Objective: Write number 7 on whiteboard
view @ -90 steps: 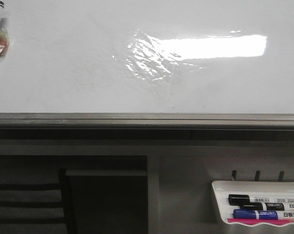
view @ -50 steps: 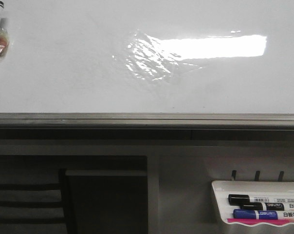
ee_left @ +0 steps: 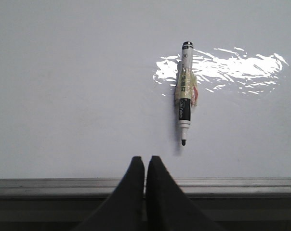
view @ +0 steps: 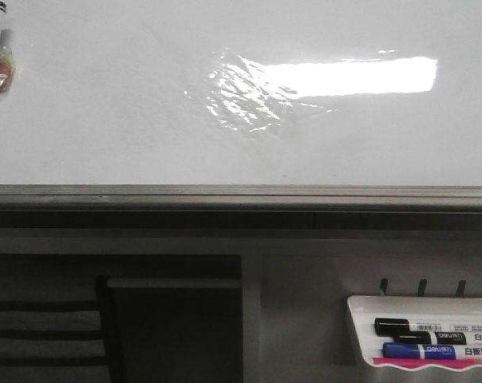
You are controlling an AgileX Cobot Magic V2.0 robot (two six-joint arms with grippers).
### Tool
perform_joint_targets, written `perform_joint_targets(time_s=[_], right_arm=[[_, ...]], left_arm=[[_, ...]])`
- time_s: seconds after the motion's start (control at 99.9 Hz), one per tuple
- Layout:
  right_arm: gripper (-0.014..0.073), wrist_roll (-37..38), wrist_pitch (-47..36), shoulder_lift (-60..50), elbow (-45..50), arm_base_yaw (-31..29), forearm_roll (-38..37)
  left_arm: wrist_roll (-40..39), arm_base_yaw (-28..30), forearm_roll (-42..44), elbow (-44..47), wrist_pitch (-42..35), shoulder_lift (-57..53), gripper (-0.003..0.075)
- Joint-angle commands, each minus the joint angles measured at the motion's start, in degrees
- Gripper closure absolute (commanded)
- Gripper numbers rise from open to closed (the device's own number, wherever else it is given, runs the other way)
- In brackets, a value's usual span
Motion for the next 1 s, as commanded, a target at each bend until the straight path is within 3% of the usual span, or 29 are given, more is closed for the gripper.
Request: perform_joint_targets(time_s=[0.0,0.31,0.511,0.751,0.991], right_arm=[[0.0665,-0.2,-4.8,-1.2,1.7,-0.3,0.1],[0.0665,-0.3,-1.3,-1.1,-1.5,-0.3,-0.3],[0.0665,-0.8,7.7,1.3,-11.7,-0.3,-0.3],[0.0665,-7.0,21.8,14.4,-27.2,-0.3,-0.6],[0.0665,-7.4,25.8,25.6,-35.1,-0.3,-0.6]], left_arm=[[-0.6,0.2,-0.4,2.0,-5.2,-1.8,0.0741],[-0.6,0.2,-2.4,-2.7,-8.6,-1.5,0.0741],[-0.6,0.2,-2.6,-16.7,2.1,3.6,0.0741],[-0.5,0.2,-0.3,-32.9,15.6,18.0,0.0741],[-0.5,0.2,2.0,-37.0,17.8,26.7,0.0741]])
